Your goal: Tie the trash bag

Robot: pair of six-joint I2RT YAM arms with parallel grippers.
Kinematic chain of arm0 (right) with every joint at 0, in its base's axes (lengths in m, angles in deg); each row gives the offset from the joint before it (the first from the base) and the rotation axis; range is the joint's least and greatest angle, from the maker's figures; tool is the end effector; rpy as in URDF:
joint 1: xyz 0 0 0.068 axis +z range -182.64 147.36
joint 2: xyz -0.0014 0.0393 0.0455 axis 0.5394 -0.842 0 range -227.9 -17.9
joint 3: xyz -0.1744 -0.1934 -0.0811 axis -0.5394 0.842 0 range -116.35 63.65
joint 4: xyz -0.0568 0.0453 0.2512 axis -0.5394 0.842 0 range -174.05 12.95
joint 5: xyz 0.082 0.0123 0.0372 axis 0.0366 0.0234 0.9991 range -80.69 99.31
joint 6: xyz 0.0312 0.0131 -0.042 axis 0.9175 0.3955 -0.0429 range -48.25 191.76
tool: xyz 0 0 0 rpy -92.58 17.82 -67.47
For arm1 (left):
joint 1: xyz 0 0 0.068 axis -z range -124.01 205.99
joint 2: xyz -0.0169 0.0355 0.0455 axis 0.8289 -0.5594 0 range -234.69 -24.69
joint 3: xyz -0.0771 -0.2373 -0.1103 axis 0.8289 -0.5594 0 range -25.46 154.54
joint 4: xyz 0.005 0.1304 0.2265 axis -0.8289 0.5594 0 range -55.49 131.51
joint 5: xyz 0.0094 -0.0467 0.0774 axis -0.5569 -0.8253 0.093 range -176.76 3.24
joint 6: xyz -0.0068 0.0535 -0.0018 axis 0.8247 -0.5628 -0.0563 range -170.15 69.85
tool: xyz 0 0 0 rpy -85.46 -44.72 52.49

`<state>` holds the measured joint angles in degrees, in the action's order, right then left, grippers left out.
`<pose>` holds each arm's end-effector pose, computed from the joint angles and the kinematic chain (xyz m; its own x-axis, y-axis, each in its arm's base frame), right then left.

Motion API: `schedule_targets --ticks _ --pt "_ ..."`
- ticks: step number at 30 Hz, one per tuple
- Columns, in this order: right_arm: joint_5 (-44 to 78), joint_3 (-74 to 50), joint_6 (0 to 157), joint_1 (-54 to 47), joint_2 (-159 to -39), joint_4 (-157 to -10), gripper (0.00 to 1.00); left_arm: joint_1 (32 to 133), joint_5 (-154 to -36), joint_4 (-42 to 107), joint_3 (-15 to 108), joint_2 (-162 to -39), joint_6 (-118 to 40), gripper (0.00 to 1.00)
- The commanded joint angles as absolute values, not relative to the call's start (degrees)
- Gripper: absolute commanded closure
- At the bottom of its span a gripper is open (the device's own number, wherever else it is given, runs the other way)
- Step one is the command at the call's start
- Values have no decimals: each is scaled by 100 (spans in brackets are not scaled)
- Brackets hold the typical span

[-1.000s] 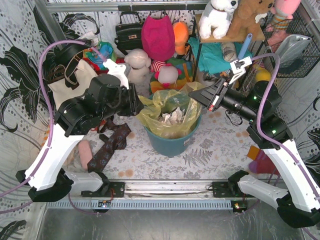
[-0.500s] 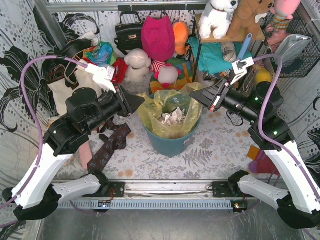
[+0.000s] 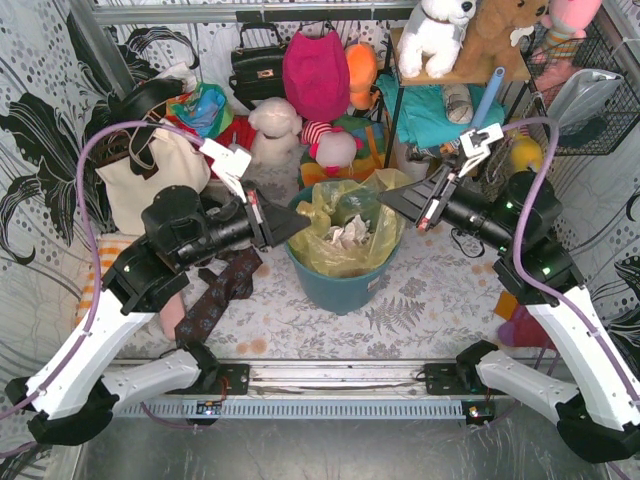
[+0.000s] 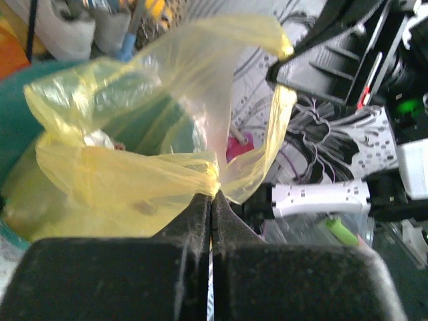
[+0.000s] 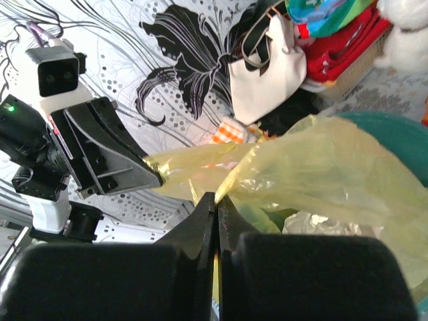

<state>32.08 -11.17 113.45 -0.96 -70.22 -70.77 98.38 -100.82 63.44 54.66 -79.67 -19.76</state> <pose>0.1354 0.0997 0.4887 -0.4363 0.4514 -0.7784 -0.6951 0.3802 0.6101 0.1219 -0.1231 0.4808 -0.4635 -0.2414 -0.8526 0.6939 0.4995 -0.5186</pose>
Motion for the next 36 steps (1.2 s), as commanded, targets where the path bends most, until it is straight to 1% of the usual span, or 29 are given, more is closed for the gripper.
schedule_targets --ticks 1,4,7,9,12,15,19,22,25,28,31,36 --pt "3711 -744 11695 -114 -7067 -7468 100 9853 -10685 6365 4951 -7607 -1900 100" --pt "4061 -578 11831 -109 -7190 -7484 100 9853 -10153 7039 4733 -7416 -1952 98" --pt "4130 -407 11848 -102 -7199 -7418 100 9853 -9656 7613 4619 -7238 -1971 97" --pt "4122 -307 11848 -102 -7157 -7380 100 9853 -9440 7909 4618 -7136 -1985 90" --pt "4123 -306 11769 -100 -7128 -7184 100 9853 -8932 8486 4877 -7089 -2055 84" --pt "4048 -474 11575 -99 -7166 -6846 100 9853 -7727 9289 5287 -7269 -1952 85" --pt "4051 -646 11466 -100 -7261 -6657 100 9853 -6952 9976 5866 -7706 -1710 76" --pt "4031 -641 11455 -100 -7268 -6664 100 9853 -6684 9978 6203 -7794 -1529 64" --pt "3974 -597 11463 -100 -7242 -6698 100 9852 -6595 9688 6493 -7840 -1491 42" --pt "3964 -632 11479 -100 -7269 -6708 100 9851 -6662 9523 6821 -8090 -1584 29" --pt "3953 -693 11482 -100 -7278 -6700 100 9844 -6722 9666 7148 -8563 -1705 22" --pt "3899 -789 11474 -98 -7265 -6655 100 9753 -6670 9919 7345 -9166 -1739 18"
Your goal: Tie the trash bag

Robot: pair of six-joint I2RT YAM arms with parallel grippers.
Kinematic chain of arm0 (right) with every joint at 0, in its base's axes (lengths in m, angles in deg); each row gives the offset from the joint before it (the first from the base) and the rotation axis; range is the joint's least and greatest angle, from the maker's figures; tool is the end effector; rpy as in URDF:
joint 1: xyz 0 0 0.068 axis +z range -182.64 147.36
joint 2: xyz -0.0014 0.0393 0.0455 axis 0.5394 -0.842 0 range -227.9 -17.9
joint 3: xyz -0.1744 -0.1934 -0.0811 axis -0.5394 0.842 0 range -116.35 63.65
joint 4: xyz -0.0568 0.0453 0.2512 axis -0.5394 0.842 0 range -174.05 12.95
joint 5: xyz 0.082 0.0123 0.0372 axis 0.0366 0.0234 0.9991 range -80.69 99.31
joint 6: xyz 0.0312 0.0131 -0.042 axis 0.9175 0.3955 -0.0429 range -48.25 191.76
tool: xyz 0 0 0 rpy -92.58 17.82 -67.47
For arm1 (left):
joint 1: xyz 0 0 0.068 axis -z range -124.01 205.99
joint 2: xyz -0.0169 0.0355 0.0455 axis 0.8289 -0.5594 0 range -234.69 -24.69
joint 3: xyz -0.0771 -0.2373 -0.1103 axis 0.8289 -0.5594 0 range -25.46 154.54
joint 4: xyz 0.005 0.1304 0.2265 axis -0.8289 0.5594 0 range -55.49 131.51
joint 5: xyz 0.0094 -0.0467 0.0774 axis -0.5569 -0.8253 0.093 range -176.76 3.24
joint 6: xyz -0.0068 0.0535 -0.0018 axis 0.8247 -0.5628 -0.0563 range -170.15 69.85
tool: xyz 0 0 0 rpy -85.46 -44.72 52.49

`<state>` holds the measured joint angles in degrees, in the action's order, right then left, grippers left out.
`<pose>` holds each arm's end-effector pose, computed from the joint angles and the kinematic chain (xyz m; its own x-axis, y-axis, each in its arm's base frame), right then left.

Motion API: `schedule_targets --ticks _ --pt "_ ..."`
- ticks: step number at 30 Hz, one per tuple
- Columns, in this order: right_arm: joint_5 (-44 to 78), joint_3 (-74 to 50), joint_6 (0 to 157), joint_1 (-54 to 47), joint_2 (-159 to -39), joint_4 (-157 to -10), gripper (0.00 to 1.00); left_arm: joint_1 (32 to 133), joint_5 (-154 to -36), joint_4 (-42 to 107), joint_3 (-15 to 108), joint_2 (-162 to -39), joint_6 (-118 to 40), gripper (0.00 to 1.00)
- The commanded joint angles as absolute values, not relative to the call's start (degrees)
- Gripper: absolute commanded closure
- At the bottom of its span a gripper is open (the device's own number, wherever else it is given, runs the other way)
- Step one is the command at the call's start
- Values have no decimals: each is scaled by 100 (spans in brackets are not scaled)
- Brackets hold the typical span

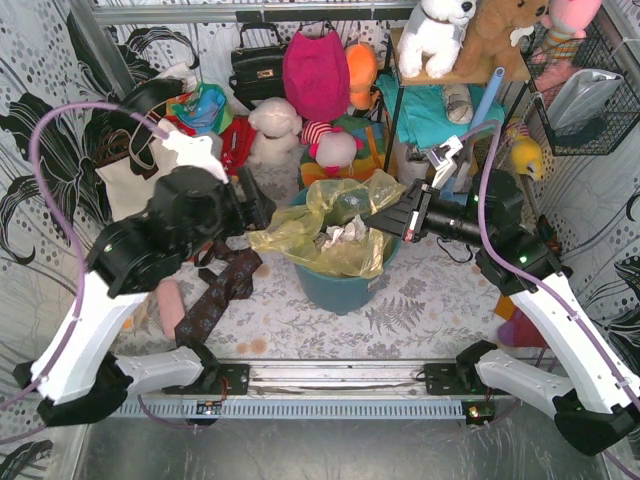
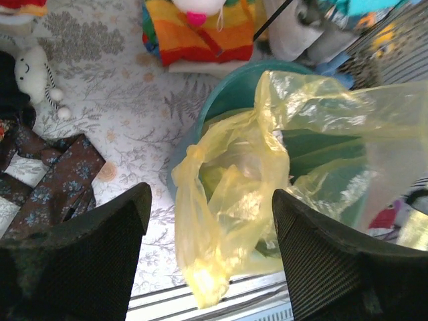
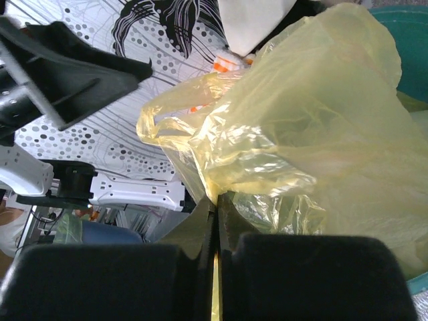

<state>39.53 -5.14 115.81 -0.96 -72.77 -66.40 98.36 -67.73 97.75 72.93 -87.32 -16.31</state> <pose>0.1575 0.1182 0.4398 -0.6524 0.3034 -0.6945 -0.5950 0.3627 0.7173 0.1243 -0.0978 0.4901 -0.5189 -0.2393 -0.8207 0.1619 0.9152 -0.3691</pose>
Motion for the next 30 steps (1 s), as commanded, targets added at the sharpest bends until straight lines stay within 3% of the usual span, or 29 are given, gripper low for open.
schedule_targets --ticks 1,5,8,16,21,30 --pt "3883 -801 11466 -100 -7257 -6641 100 9660 -6801 9877 7279 -9210 -1769 17" --pt "3852 -815 11449 -101 -7210 -6595 100 8966 -7746 9596 6700 -9289 -1904 17" --pt "3779 -815 11438 -100 -7187 -6570 100 8775 -8147 9451 6340 -9269 -1971 26" --pt "3726 -882 11438 -100 -7255 -6587 100 8521 -8664 9177 5992 -9078 -2159 76" --pt "3596 -1016 11403 -100 -7348 -6580 100 8458 -8985 8862 6292 -9044 -2246 100" --pt "2702 -1875 11327 -101 -7622 -6470 100 8457 -9535 7253 6860 -9003 -2170 100"
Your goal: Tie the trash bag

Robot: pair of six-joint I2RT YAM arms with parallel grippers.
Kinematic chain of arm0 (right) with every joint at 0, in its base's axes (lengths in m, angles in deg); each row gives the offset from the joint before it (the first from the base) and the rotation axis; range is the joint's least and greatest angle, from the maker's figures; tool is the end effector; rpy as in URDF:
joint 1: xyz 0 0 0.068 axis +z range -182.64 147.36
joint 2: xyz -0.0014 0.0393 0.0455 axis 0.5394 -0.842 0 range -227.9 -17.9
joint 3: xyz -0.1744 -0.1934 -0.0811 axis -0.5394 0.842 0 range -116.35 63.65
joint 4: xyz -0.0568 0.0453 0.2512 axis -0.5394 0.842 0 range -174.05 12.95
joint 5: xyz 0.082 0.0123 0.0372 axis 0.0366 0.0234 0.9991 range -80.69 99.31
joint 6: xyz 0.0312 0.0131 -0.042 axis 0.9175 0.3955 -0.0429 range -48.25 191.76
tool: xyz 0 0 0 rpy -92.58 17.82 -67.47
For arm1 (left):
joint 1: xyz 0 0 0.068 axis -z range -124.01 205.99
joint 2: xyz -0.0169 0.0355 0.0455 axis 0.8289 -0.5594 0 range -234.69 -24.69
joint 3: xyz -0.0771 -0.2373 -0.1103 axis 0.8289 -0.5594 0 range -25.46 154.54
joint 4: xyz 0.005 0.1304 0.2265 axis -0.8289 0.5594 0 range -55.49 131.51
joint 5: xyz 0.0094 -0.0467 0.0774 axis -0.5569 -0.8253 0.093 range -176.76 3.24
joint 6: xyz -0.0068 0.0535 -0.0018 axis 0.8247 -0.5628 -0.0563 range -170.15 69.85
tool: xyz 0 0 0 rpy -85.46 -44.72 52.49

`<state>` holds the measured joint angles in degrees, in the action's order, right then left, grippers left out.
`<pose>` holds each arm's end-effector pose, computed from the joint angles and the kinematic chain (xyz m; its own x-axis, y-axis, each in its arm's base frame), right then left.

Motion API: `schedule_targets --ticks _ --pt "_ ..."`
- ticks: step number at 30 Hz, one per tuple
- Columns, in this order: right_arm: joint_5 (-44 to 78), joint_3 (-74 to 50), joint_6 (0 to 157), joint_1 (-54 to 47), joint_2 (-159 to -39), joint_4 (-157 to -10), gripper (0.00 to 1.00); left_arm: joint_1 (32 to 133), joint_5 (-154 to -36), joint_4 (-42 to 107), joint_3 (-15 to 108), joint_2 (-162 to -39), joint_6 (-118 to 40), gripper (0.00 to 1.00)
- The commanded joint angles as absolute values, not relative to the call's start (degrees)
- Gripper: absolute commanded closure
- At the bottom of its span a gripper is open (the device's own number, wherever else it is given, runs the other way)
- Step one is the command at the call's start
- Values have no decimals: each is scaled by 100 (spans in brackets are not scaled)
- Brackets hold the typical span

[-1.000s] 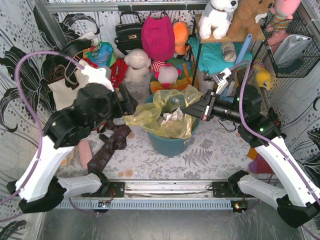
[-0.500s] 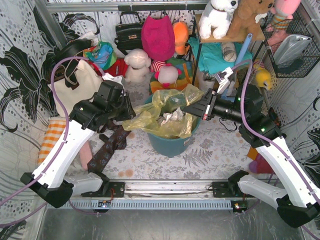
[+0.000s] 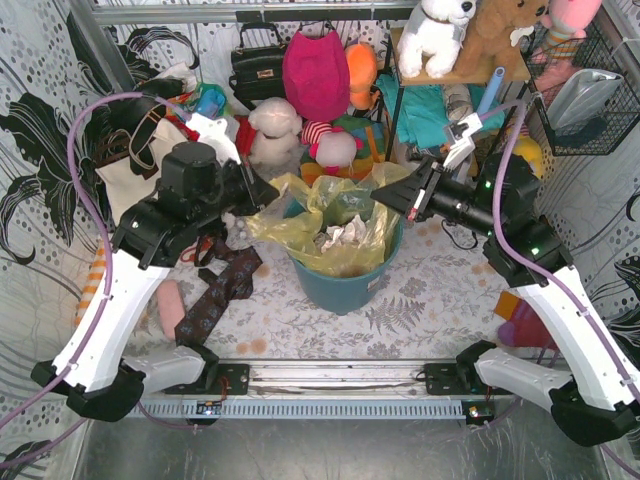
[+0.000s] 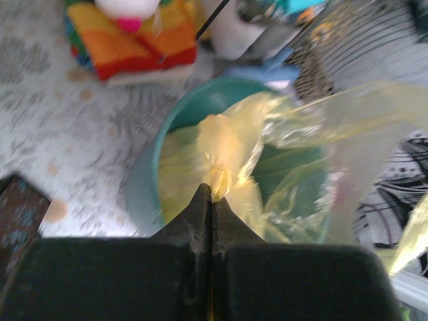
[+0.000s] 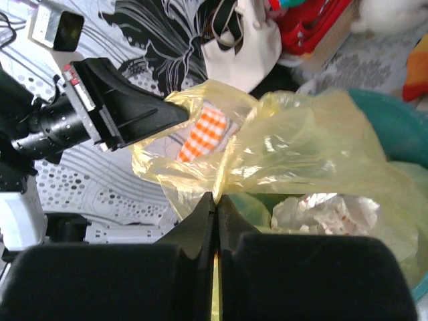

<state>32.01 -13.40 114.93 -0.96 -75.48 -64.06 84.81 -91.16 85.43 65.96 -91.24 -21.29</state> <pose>0.1599 0.1148 0.4736 -0.5616 0.3951 -0.7269 -0.5876 0.4280 0.6866 0.1828 -0.1038 0.4650 -0.5981 -0.2202 -0.7706 0.2882 0.8381 -0.4632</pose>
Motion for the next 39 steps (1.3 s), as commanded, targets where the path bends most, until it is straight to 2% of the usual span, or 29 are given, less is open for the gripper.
schedule_targets --ticks 1,9,17,23,28,33,36,39 --pt "2607 -1985 11308 -105 -7666 -6487 100 8456 -9600 7054 6928 -9011 -2154 100" --pt "2390 -3223 10955 -106 -8106 -6594 100 8455 -9944 5376 7086 -8906 -1902 100" --pt "2233 -4131 10687 -104 -8411 -6710 100 8451 -9262 4289 6498 -8288 -1776 100" --pt "1929 -3466 10699 -102 -7954 -6734 100 8453 -8651 4213 5921 -7870 -1730 100" --pt "567 -2453 10966 -108 -7147 -6313 100 8460 -7329 4609 5414 -7427 -1344 100" --pt "-69 -1661 11175 -104 -6453 -6565 100 8456 -6815 4694 5144 -7228 -1112 100" --pt "34 -1569 11181 -106 -6350 -6861 100 8454 -7108 4362 5035 -7231 -1118 100" --pt "446 -1624 11186 -106 -6500 -7256 100 8453 -8034 3708 5009 -7350 -1258 100"
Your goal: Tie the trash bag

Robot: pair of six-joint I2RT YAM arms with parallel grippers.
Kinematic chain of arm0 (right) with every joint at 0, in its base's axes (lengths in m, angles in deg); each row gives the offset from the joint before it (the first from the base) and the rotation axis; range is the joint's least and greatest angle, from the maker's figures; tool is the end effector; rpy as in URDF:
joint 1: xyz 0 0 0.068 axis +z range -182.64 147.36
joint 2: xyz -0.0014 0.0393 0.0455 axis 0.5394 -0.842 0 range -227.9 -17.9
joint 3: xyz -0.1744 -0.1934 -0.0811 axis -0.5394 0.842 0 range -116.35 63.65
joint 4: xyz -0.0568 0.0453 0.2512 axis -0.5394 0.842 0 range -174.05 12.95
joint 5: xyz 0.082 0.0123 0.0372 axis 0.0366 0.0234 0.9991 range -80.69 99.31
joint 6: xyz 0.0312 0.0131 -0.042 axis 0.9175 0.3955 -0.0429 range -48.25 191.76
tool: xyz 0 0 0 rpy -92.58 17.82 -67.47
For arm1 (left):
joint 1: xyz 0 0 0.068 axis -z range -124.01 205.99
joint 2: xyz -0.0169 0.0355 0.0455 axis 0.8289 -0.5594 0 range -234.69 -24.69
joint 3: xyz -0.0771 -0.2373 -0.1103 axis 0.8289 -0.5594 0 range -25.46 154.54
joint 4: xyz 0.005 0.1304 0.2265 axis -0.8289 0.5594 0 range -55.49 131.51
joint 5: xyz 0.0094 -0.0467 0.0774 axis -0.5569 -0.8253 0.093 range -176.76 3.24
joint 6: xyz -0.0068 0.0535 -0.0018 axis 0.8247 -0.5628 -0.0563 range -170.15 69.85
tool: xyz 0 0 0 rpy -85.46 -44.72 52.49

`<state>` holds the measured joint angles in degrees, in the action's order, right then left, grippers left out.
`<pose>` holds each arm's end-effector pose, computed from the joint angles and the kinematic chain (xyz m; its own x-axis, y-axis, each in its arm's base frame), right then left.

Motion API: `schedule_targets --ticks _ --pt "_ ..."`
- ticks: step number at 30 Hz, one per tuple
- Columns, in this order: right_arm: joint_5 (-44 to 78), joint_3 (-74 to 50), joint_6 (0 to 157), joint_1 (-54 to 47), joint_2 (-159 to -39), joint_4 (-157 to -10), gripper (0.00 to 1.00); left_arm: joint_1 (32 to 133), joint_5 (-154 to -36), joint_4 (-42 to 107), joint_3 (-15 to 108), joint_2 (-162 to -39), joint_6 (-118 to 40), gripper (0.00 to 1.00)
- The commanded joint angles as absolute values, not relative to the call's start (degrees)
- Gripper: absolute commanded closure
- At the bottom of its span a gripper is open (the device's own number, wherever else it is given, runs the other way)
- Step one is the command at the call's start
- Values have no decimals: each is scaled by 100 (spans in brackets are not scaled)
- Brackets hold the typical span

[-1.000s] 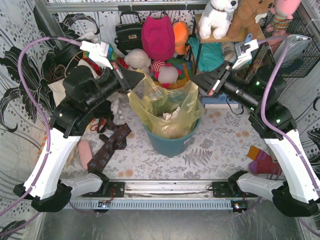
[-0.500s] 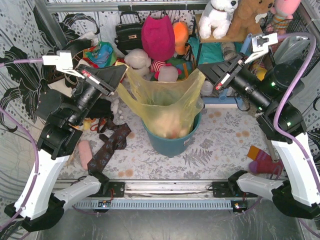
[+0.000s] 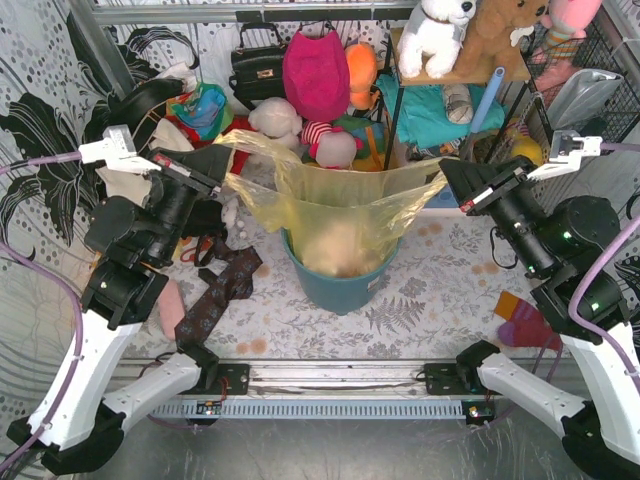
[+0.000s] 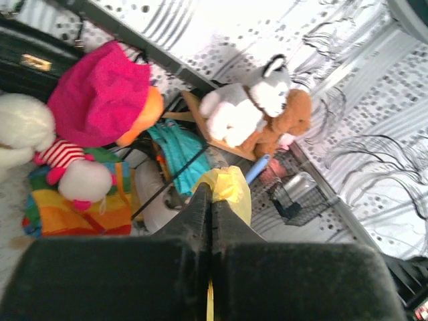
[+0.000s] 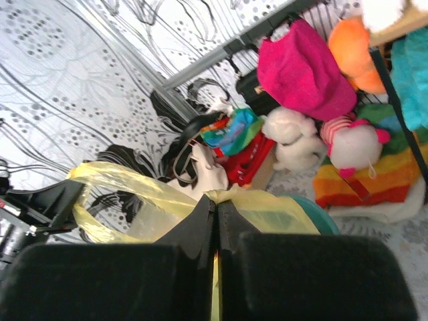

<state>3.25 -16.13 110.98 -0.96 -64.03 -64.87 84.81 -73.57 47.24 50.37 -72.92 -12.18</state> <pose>0.0988 0.0565 0.5169 -0.1103 0.6708 -0.7334 -0.4717 0.6142 0.6327 0.1251 -0.0596 0.5049 0.0074 -0.6878 -0.7259 0.3561 0.6801 -0.6408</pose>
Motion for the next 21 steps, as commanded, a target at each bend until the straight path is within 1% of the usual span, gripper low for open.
schedule_targets --ticks 1,6,9,12,16,18,21 --pt "606 -1700 11172 -105 -6600 -7368 100 8447 -8347 3514 5035 -7407 -1277 100" --pt "1664 -2671 11046 -104 -7440 -7577 100 8456 -9810 2644 5438 -7830 -1190 100" --pt "2358 -3586 11034 -103 -8108 -7331 100 8463 -10281 2427 5768 -8133 -1047 100" --pt "2916 -4460 11059 -104 -8761 -6899 100 8460 -10341 2340 5944 -8285 -923 100" --pt "3313 -5116 11069 -105 -9216 -6438 100 8459 -10242 2240 5927 -8311 -858 100" --pt "3304 -5019 11065 -105 -9225 -6255 98 8462 -10121 2388 5895 -8293 -885 100" --pt "3136 -4370 11111 -103 -8987 -6164 96 8462 -9622 2784 5597 -8188 -804 100"
